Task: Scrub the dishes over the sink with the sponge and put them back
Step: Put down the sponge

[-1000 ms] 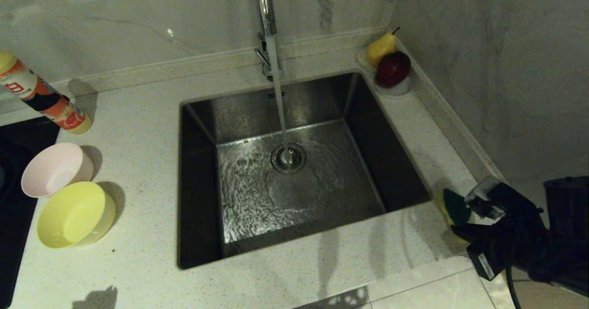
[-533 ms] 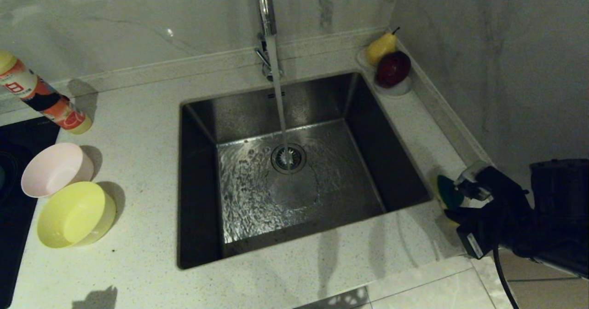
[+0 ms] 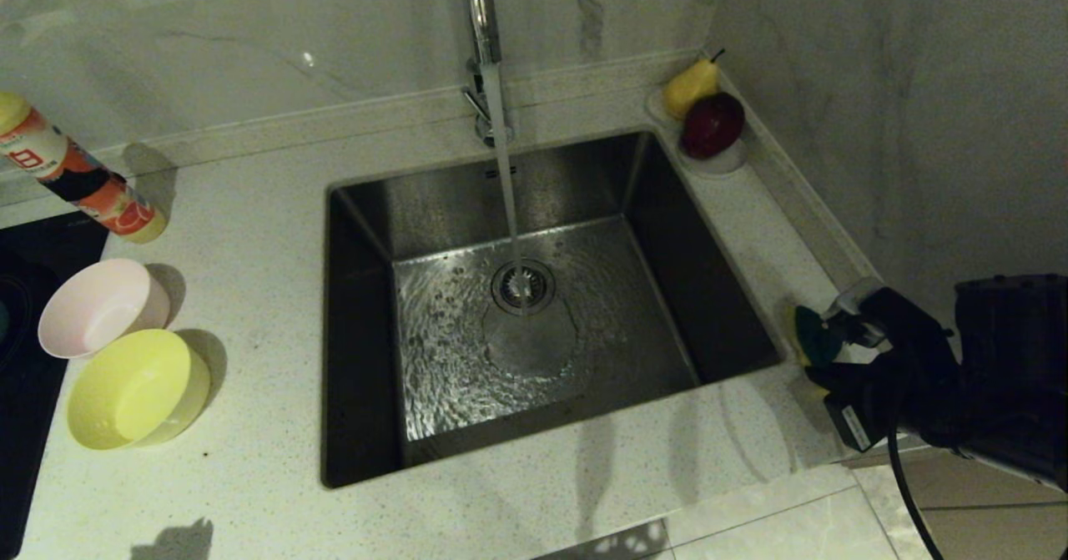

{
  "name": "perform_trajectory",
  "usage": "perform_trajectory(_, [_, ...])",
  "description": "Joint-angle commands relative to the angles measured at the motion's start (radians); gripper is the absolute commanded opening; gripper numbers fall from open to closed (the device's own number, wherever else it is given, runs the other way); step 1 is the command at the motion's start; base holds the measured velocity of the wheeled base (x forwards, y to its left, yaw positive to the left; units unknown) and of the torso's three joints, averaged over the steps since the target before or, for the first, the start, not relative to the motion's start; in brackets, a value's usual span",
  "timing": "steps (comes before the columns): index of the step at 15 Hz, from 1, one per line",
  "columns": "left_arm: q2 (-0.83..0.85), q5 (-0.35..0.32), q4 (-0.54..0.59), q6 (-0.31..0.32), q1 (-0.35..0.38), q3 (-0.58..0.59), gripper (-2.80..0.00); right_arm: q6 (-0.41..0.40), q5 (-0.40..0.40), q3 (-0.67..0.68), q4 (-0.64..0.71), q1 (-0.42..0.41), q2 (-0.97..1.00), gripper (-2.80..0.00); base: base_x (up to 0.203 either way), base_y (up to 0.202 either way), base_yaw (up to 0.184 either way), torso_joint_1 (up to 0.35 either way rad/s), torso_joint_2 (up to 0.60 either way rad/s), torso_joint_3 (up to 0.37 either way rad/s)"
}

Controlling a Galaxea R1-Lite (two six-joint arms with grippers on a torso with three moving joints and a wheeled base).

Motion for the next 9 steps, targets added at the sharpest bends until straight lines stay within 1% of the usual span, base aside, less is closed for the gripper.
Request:
perform_trajectory(1, [0.000, 0.001, -0.001, 0.000, 0.000, 0.040, -2.80, -0.004, -0.003, -0.009, -0.002, 0.000, 0.002, -2.80, 0.000, 0.000, 0.000, 0.000, 0.00, 0.000])
perform_trajectory(9, [-0.001, 0.001, -0.001, 0.000, 0.000, 0.040, -2.80, -0.007, -0.017, -0.005, 0.001, -0.002, 0.000, -2.80, 0.000, 0.000, 0.000, 0.000, 0.00, 0.000])
